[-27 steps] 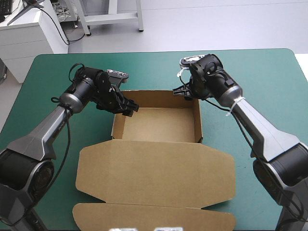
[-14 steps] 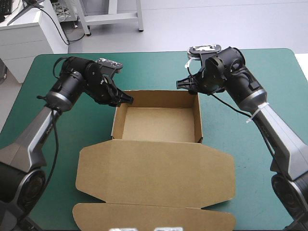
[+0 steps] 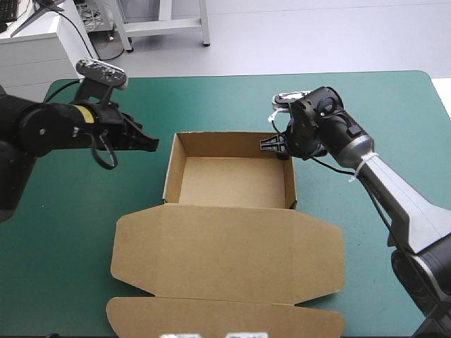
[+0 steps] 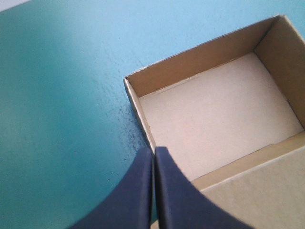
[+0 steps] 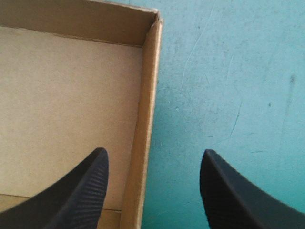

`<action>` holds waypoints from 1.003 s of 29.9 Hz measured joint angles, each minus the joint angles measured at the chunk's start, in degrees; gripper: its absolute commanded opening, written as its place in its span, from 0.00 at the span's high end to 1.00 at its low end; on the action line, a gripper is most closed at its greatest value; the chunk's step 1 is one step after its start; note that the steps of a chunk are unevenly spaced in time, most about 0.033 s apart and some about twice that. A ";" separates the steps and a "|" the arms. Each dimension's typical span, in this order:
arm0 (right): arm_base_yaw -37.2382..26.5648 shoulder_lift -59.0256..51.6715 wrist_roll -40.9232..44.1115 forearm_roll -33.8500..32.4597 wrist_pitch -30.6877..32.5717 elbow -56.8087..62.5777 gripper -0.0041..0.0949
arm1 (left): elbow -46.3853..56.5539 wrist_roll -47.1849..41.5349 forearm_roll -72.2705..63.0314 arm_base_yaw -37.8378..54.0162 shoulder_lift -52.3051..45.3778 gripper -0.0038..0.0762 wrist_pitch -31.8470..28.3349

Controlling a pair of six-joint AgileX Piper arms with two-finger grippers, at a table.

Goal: Fold the box

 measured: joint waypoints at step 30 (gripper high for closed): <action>-2.12 12.25 -1.98 5.53 -0.93 0.36 0.97 | 57.54 2.82 -6.27 0.00 -46.41 0.96 -4.58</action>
